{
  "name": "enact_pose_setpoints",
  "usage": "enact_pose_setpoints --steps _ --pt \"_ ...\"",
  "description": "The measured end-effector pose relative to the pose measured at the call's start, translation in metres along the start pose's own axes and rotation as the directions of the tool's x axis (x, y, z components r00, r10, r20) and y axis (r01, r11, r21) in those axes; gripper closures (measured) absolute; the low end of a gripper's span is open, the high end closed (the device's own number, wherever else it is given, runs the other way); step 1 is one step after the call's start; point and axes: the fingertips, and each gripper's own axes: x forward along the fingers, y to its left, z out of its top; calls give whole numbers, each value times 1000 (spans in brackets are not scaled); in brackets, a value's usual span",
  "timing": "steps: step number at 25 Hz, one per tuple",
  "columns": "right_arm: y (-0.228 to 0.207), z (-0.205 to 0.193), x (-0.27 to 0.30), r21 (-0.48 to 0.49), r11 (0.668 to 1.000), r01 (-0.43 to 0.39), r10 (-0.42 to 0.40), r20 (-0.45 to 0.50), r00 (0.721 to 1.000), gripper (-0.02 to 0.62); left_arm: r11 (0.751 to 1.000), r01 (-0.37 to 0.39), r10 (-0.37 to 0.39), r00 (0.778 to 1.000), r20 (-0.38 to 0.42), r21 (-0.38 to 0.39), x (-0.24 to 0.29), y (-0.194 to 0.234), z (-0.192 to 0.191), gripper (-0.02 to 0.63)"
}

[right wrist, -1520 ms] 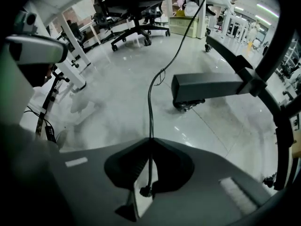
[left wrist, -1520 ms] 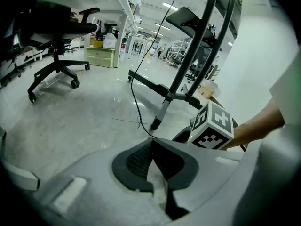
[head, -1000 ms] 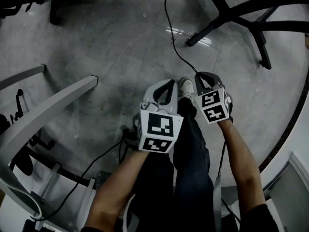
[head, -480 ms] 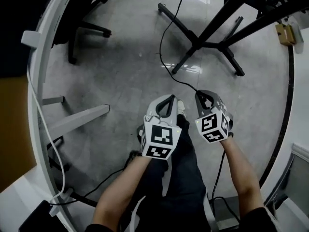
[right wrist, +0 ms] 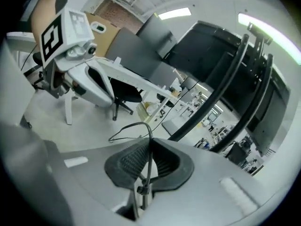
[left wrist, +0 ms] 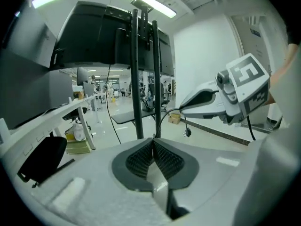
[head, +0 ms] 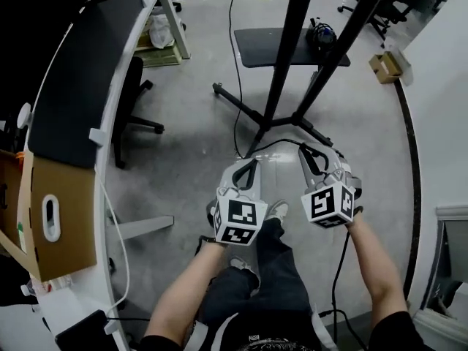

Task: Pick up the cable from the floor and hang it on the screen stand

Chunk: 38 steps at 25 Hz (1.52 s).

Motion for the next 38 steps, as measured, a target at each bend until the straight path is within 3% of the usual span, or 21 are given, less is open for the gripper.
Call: enact_pose_setpoints --steps 2,8,19,25,31,38 --pt "-37 21 -23 -13 999 52 -51 31 998 568 1000 17 -17 1000 14 11 -2 -10 25 504" --pt "-142 83 -92 -18 982 189 -185 138 973 568 993 18 -20 1000 12 119 5 -21 76 476" --pt "-290 171 -181 -53 921 386 -358 271 893 568 986 3 -8 1000 27 168 35 -26 153 460" --pt "-348 213 -214 -65 883 465 -417 347 840 571 978 35 -51 996 75 204 49 -42 192 459" --pt "-388 233 -233 -114 844 523 -451 375 810 571 976 38 -61 993 102 212 63 -43 212 460" --pt "-417 246 -245 -101 816 569 -496 381 780 571 969 50 -77 991 105 242 89 -40 233 462"
